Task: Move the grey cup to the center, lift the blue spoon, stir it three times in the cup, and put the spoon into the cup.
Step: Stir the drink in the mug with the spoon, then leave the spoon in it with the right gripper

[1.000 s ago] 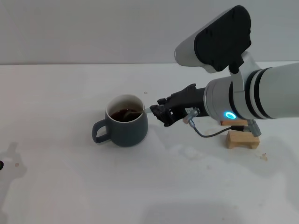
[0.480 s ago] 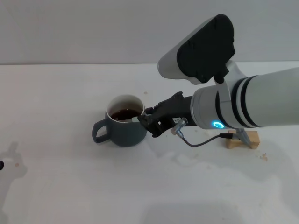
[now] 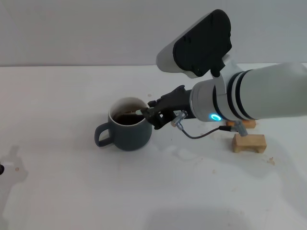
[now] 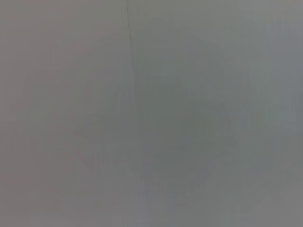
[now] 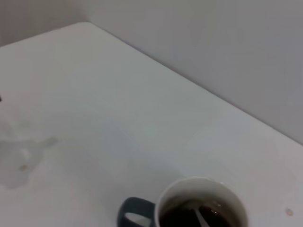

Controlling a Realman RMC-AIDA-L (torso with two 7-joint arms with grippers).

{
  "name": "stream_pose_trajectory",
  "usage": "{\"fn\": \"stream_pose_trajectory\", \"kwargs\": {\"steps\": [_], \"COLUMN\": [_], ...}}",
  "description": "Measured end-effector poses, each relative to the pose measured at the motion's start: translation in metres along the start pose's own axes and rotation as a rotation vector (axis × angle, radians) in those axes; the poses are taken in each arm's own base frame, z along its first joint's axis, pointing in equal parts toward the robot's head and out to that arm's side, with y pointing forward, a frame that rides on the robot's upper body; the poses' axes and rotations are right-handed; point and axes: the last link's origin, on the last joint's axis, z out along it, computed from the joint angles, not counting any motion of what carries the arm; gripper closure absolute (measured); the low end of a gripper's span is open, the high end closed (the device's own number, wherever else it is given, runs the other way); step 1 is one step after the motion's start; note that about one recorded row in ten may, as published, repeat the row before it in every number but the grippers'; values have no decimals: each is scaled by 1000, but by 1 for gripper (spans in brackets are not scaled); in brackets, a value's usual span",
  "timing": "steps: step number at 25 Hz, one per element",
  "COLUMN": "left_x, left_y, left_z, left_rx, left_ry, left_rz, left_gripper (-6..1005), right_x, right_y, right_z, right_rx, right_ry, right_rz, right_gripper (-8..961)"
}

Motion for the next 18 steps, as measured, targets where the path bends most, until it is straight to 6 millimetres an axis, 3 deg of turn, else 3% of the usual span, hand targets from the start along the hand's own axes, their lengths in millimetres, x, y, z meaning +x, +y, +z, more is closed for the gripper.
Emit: {"fn": "stream_pose_trajectory", "kwargs": {"steps": [9, 18], "left_x": [-1, 0], "left_y": [0, 5], "left_z": [0, 3], "left_rx": [0, -21], "left_ry": [-6, -3], "left_rz": [-1, -3], "left_gripper": [1000, 1001], "right_x": [5, 10], "right_y": [-11, 3], "right_z": [-3, -9], "right_rx": [34, 6], "right_ry": [5, 4], "right_rz": [14, 6], "right_gripper": [711, 707]}}
